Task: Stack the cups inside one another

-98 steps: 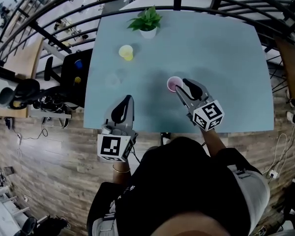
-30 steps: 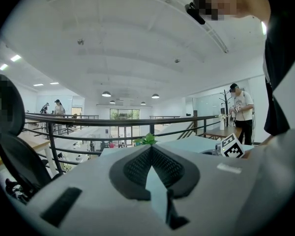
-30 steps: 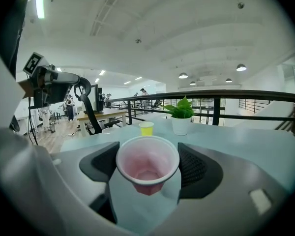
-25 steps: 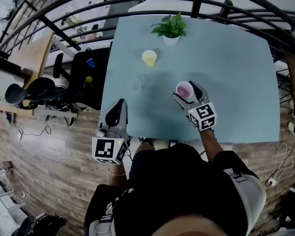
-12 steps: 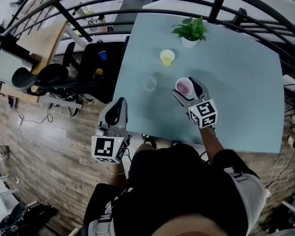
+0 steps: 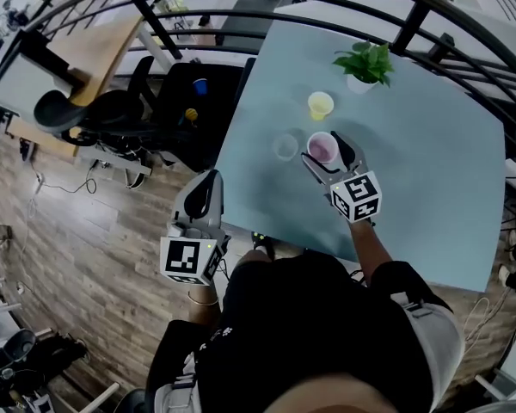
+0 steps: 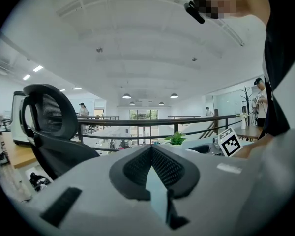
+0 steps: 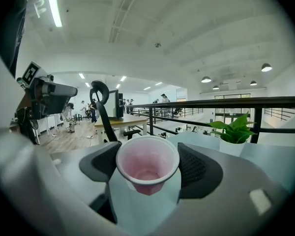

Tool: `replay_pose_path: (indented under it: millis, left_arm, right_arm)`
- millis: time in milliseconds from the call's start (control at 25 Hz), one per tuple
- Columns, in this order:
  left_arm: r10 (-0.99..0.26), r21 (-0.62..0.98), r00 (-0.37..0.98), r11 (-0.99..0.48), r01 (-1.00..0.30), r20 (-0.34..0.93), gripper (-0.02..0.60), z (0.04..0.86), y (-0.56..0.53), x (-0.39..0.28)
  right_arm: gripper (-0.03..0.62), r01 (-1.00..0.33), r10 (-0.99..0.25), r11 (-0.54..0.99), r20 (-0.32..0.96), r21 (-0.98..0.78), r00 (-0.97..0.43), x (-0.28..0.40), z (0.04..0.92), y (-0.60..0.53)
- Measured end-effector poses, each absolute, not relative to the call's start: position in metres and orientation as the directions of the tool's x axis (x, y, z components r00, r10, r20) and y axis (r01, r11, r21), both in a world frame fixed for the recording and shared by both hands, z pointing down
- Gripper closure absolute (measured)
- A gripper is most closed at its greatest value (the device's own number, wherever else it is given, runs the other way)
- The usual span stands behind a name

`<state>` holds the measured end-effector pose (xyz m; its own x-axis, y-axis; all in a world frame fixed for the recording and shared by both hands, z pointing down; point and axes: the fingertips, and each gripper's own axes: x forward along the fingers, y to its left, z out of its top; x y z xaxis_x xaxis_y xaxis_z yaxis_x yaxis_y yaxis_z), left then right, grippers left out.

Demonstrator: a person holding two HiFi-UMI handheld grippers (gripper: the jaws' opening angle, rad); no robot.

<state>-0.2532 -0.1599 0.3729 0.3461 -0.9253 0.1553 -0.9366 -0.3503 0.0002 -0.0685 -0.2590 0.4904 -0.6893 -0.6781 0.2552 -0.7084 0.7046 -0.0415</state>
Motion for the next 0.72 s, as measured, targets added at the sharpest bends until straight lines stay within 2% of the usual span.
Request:
replay_pose_path:
  millis: [720]
  left_arm:
    - [-0.957,0.022,0.250,-0.250,-0.968,0.149,0.589,0.379,-0.154,-0.310]
  right_arm:
    - [0.227,-0.631,-0.603,0.775,0.267,-0.026,-0.752,-0.135,0.495,-0.273]
